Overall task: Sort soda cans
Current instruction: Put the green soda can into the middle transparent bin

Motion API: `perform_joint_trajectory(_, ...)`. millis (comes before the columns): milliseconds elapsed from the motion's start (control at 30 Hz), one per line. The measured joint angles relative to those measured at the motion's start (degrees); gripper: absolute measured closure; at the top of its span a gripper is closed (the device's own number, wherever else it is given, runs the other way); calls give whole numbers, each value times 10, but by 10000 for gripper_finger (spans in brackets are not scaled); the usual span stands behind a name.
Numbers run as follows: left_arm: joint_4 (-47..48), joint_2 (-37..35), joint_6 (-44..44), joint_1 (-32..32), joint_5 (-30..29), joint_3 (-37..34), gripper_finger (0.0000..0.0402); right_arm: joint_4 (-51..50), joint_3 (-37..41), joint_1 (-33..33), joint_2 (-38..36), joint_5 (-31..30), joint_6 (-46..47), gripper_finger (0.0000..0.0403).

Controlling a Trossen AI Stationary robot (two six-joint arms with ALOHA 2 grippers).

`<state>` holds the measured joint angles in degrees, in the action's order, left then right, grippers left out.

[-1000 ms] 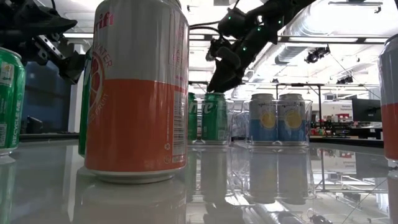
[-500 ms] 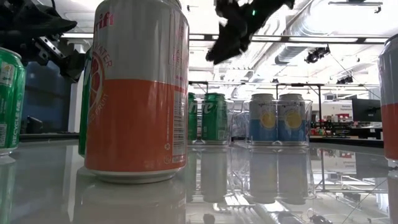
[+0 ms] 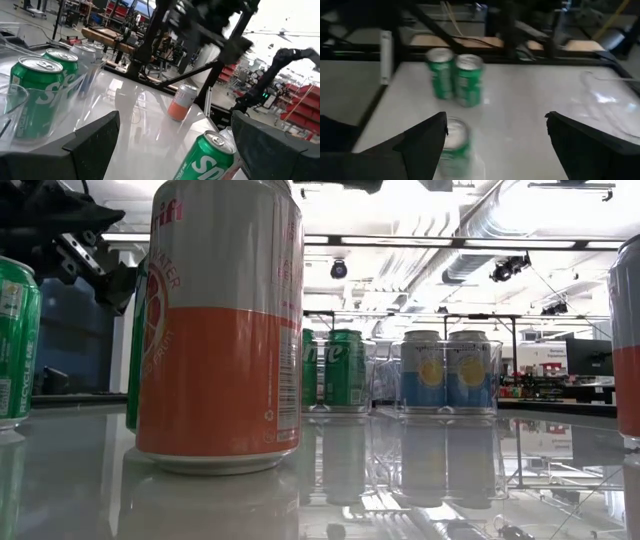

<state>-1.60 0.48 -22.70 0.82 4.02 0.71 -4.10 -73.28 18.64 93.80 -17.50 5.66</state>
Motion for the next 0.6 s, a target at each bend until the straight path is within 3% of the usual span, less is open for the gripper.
perform_joint_trajectory(233,0,0,-27,0,0,0,41,154,0,44,88,-2,-11,72)
perform_joint_trajectory(500,1,0,-36,0,0,0,41,336,0,31,176,103,35,72)
perform_joint_trajectory(600,4,0,-55,0,1,0,41,323,-7,28,193,123,48,72)
